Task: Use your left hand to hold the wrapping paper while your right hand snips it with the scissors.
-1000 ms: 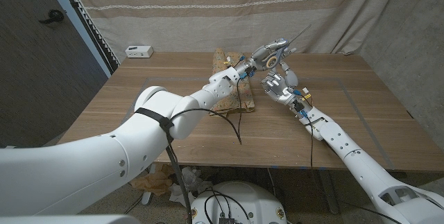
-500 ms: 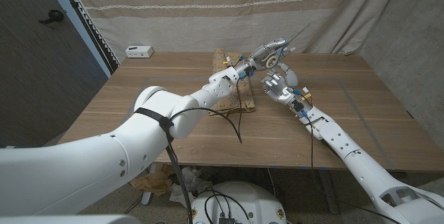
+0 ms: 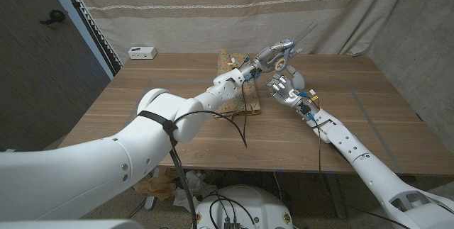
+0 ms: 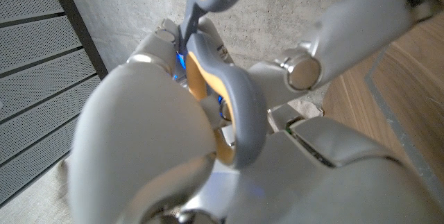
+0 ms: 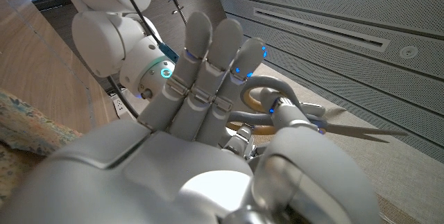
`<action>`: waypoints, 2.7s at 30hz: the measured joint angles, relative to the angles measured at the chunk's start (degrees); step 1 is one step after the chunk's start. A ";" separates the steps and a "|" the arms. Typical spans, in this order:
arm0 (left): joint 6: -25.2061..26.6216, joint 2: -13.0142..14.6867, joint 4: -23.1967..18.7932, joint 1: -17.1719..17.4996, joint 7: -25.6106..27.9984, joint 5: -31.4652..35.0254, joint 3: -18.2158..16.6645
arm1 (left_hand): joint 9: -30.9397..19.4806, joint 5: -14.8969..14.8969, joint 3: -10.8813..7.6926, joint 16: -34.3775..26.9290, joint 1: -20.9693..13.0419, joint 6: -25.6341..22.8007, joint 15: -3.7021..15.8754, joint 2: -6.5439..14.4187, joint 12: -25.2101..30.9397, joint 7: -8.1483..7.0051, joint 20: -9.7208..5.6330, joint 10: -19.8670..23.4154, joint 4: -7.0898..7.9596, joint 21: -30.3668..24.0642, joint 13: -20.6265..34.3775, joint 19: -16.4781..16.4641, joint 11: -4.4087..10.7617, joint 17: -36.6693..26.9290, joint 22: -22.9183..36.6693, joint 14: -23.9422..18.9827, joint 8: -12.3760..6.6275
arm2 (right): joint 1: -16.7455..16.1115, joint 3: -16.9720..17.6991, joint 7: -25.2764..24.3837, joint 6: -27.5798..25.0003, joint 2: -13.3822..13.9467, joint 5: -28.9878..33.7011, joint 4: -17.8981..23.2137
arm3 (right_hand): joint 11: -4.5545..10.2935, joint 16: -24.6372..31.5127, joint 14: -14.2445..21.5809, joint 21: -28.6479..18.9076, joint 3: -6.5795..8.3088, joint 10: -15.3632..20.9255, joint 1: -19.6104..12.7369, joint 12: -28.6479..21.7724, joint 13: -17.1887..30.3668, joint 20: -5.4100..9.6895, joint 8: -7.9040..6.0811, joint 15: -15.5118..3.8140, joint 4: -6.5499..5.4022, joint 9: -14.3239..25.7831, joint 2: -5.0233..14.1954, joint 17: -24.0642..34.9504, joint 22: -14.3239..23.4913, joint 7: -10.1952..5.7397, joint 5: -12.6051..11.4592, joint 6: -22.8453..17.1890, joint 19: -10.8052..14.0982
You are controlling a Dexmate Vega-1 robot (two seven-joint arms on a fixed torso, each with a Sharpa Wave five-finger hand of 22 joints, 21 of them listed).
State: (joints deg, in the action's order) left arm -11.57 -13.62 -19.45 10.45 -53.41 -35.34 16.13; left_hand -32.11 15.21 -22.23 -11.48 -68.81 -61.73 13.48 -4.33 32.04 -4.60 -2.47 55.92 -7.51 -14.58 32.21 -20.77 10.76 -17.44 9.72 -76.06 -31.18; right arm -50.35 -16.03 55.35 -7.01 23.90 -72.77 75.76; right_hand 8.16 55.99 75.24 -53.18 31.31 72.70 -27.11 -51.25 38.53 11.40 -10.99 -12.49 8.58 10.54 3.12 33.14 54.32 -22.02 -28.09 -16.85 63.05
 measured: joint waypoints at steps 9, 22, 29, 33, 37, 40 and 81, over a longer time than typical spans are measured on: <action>-4.66 0.73 -0.15 0.19 0.38 1.44 2.62 | 0.00 -0.12 0.06 0.00 0.00 -0.09 0.00 0.00 0.00 0.09 -0.10 0.00 -0.05 0.39 -0.13 -0.52 0.00 0.00 0.00 0.00 -0.44 | -0.12 -0.02 -0.71 -1.46 0.03 -0.82 -0.01 | 2.11 3.05 2.09 -6.98 -3.82 1.73 -9.90 -1.06 0.37 0.78 0.01 -0.23 1.59 1.28 -1.74 -2.32 6.88 -0.08 13.78 -3.34 2.61; -8.48 1.31 -0.27 0.35 1.52 1.71 5.30 | 0.00 0.10 0.08 0.00 0.00 -0.40 -0.09 0.00 0.00 -0.21 0.11 -0.01 -0.07 0.83 -0.30 -0.72 -0.01 0.00 0.00 -0.09 -0.43 | 1.32 -0.75 2.99 -5.46 -0.51 -2.77 -2.77 | 2.79 6.12 3.99 -12.09 -5.45 3.47 -19.18 -2.61 1.17 0.97 0.39 -0.10 1.01 0.90 -2.57 -3.67 12.94 0.01 16.12 -3.85 3.15; -8.47 1.31 -0.27 0.37 1.66 1.07 5.49 | 0.00 0.11 0.08 -0.01 0.00 -0.40 -0.10 0.00 0.47 -0.21 0.11 -0.03 -0.07 1.26 -0.39 -0.72 -0.03 -0.08 -0.01 -0.10 -0.43 | 1.62 -0.75 3.51 -6.23 -1.17 -3.23 -3.79 | 2.82 6.79 3.76 -12.52 -6.73 3.43 -20.96 -2.61 1.43 0.98 0.39 -0.33 0.58 0.91 -2.43 -4.42 12.78 0.00 16.12 -3.84 2.52; -8.17 1.29 -0.27 0.39 1.68 0.71 5.69 | -0.01 0.11 0.08 -0.01 -0.01 -0.24 0.01 -0.01 0.49 -0.37 -0.12 -0.09 -0.07 1.26 -0.39 -0.94 -0.09 -0.09 -0.01 0.01 -0.44 | 1.64 -0.47 4.45 -8.22 -1.64 -4.46 -4.41 | 2.99 6.79 3.30 -12.73 -7.21 2.59 -22.49 -2.61 1.43 0.87 -0.58 -0.34 1.04 0.91 -3.20 -4.85 12.61 -0.20 16.12 -4.04 2.21; -7.95 1.24 -0.27 0.42 1.62 0.41 5.72 | -0.01 0.10 0.09 -0.01 -0.11 -0.18 0.03 -0.11 0.49 -0.43 -0.21 -0.09 -0.07 1.71 -0.42 -1.03 -0.09 -0.10 -0.01 0.22 -0.44 | 1.65 -0.22 4.54 -9.21 -1.99 -4.94 -4.69 | 3.08 6.79 3.24 -13.17 -7.91 2.06 -23.91 -2.61 1.70 0.97 -1.62 -0.41 0.82 0.91 -3.73 -5.27 12.72 -0.20 15.57 -4.04 1.72; -7.90 1.24 -0.27 0.42 1.48 0.24 5.72 | -0.01 0.09 0.09 -0.01 -0.17 -0.18 0.03 -0.17 0.49 -0.43 -0.21 -0.09 -0.07 1.72 -0.55 -1.03 -0.09 -0.11 -0.01 0.22 -0.44 | 1.58 -0.03 4.54 -9.21 -2.20 -4.94 -4.80 | 3.21 6.79 3.24 -13.17 -8.16 1.77 -24.57 -2.62 1.76 0.86 -2.01 -0.41 0.92 0.92 -3.79 -5.16 12.56 -0.20 15.51 -4.04 1.60; -6.93 1.87 -0.19 0.64 -1.31 -2.21 3.34 | -0.02 -0.23 0.41 0.00 -0.65 -0.18 -0.01 -0.05 1.37 -0.42 -0.10 -0.09 -0.23 2.51 -0.73 -1.53 0.31 0.02 -0.01 0.23 -0.44 | -0.02 1.52 1.33 -9.60 -1.81 -4.76 -3.79 | 2.83 4.14 -1.63 -9.34 -14.37 -2.35 -29.10 -1.91 4.99 -1.90 -11.59 -0.50 -1.00 24.16 -4.53 -2.43 3.19 16.72 11.29 -34.33 -6.14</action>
State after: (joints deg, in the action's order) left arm -18.50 -11.75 -19.64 11.09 -54.72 -37.56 19.46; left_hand -32.14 14.98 -21.82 -11.48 -69.46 -61.91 13.47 -4.38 33.41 -5.02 -2.57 55.83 -7.74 -12.06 31.48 -22.30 11.07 -17.42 9.71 -75.83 -31.61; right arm -50.37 -14.51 56.68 -16.61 22.09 -77.53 71.98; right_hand 10.99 60.13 73.60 -62.52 16.94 70.35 -56.20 -53.16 43.52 9.50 -22.57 -13.00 7.57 34.70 -1.41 30.71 57.50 -5.30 -16.80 -51.18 56.91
